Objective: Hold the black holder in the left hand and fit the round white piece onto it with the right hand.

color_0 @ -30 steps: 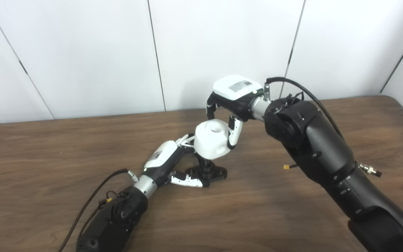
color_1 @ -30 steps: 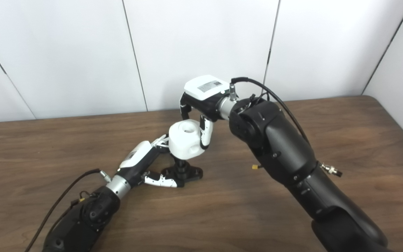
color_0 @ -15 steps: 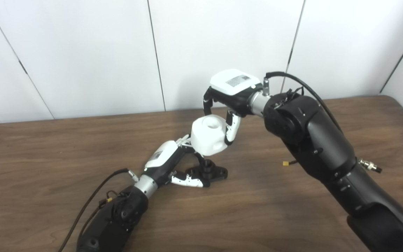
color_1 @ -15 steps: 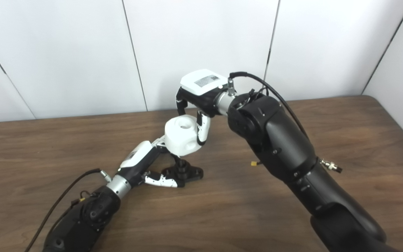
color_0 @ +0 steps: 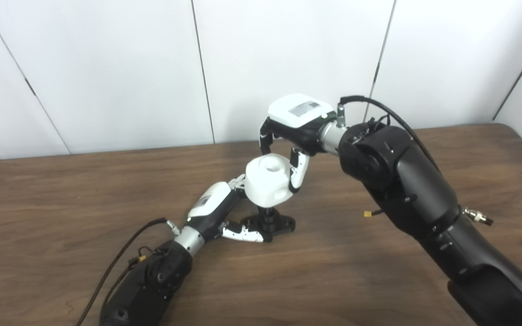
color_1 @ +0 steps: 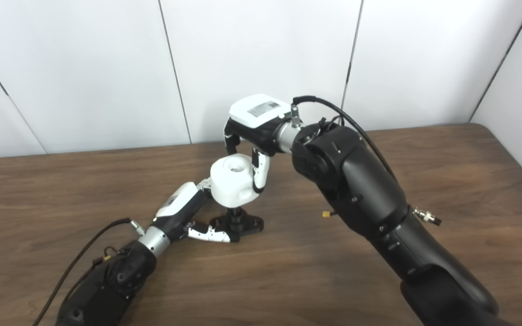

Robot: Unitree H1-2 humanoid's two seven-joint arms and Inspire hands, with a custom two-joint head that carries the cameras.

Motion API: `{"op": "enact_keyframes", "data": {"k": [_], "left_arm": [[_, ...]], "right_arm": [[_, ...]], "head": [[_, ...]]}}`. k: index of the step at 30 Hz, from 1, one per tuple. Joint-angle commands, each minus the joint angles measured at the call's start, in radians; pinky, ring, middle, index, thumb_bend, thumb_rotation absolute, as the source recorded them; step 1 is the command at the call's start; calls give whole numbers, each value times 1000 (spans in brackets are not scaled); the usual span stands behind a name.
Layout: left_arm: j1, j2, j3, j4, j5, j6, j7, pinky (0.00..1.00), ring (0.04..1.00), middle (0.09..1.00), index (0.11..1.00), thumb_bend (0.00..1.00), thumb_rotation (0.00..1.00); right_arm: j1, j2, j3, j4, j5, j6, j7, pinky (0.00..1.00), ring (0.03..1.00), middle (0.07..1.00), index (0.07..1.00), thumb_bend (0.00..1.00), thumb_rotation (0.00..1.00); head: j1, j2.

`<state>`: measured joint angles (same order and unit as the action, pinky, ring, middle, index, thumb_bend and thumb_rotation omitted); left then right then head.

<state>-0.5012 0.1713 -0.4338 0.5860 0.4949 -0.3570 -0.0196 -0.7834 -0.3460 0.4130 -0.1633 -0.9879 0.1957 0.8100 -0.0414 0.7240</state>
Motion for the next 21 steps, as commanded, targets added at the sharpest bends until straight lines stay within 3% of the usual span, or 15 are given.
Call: {"op": "enact_keyframes", "data": {"k": [1, 21], "left_arm": [[92, -42, -46, 47, 17, 55, -55, 984, 1000, 944, 481, 524, 58], [105, -39, -43, -4, 10, 84, -68, 965, 1000, 945, 481, 524, 57]], "right_arm": [[-35, -4, -5, -27, -7, -1, -3, 659, 717, 699, 481, 525, 140], [3, -7, 19, -4, -25, -24, -17, 683, 718, 706, 483, 526, 140]], "head": [[2, 7], [6, 17]]}}
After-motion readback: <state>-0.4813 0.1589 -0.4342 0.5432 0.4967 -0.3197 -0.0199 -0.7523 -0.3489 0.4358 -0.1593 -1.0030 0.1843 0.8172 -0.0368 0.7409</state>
